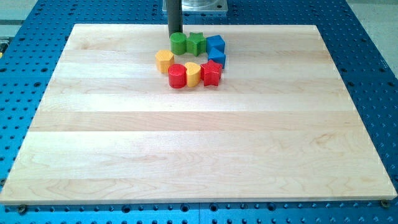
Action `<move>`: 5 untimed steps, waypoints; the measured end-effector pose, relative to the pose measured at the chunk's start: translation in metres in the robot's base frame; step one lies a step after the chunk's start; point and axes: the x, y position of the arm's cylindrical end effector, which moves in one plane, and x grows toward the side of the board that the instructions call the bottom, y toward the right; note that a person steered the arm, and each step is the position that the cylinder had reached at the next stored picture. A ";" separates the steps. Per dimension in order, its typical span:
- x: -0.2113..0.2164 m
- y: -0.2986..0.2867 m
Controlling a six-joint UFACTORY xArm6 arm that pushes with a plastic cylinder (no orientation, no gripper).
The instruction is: Move the green star slightly to the right
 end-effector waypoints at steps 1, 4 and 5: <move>0.000 0.000; 0.007 0.055; 0.022 0.075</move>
